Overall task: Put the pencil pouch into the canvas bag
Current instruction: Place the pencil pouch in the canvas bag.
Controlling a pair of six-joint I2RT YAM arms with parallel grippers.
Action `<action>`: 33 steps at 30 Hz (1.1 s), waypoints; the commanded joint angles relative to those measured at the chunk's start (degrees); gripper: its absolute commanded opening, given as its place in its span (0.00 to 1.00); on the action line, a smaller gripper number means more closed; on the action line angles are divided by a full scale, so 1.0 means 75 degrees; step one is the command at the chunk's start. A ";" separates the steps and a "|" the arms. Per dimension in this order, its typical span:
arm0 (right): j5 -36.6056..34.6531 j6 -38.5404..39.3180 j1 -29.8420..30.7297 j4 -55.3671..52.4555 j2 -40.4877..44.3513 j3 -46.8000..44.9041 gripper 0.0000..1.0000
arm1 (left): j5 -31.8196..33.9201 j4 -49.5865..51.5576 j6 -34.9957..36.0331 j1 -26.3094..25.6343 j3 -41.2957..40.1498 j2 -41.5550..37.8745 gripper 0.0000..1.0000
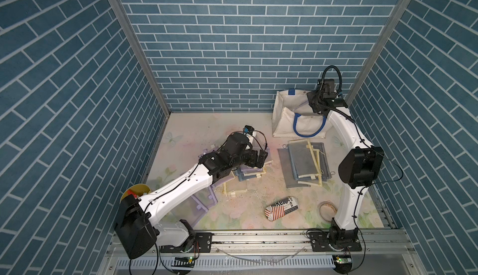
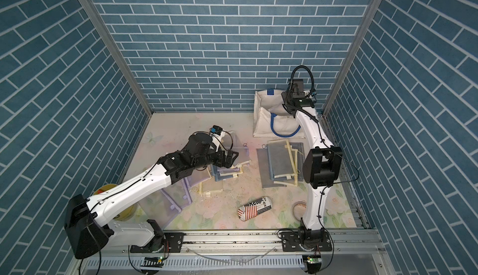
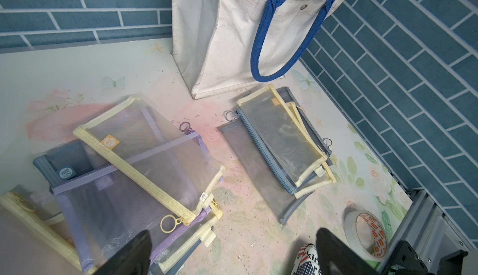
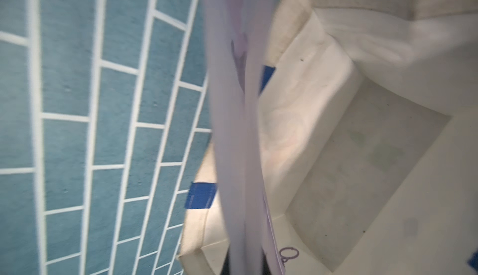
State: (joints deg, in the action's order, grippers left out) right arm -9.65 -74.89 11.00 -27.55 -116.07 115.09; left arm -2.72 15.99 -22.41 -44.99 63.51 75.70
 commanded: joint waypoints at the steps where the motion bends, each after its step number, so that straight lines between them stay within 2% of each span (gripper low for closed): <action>1: -0.0413 -0.0501 0.0122 -0.0026 0.0455 -0.0310 0.00 | -0.0022 -0.0002 0.0126 0.0046 0.0185 0.0019 0.99; 5: -0.0408 -0.0544 0.0162 -0.0069 0.0493 -0.0416 0.00 | -0.0036 0.0015 0.0131 0.0046 0.0141 -0.0042 0.99; 6: -0.0366 -0.0538 0.0168 -0.0076 0.0499 -0.0416 0.03 | -0.0007 0.0001 0.0130 0.0046 0.0112 -0.0072 0.99; 10: -0.0306 -0.0456 0.0162 -0.0211 0.0639 -0.0396 0.21 | 0.0052 0.0064 0.0129 0.0046 0.0077 -0.0166 0.99; 12: -0.0342 -0.0449 0.0165 -0.0117 0.0799 -0.0539 0.38 | 0.0049 0.0089 0.0115 0.0046 0.0076 -0.0190 0.99; 15: -0.0317 -0.0444 0.0150 -0.0220 0.0925 -0.0569 0.56 | -0.0068 0.0038 0.0066 0.0046 0.0041 -0.0223 0.99; 20: -0.0078 0.0268 0.0151 -0.0429 0.1232 -0.0433 0.73 | -0.0160 0.0052 -0.0132 0.0049 -0.0050 -0.0304 0.99; 25: 0.0532 0.2611 0.0183 -0.1814 0.1979 -0.0231 0.75 | -0.0659 -0.0011 -0.0648 0.0104 -0.0206 -0.0194 0.98; 29: 0.1644 0.4049 0.0198 -0.2376 0.3447 -0.2062 0.74 | -0.1587 -0.0400 -0.1333 0.0098 -0.0170 0.0342 0.93; 33: 0.1906 0.4732 0.0197 -0.2731 0.4883 -0.4198 0.73 | -0.2283 -0.1220 -0.1968 0.0093 -0.0118 0.0992 0.91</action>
State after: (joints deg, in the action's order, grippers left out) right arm 0.89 -48.25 12.23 -41.34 -83.57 91.15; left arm -14.24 11.35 -32.51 -44.58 62.96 80.38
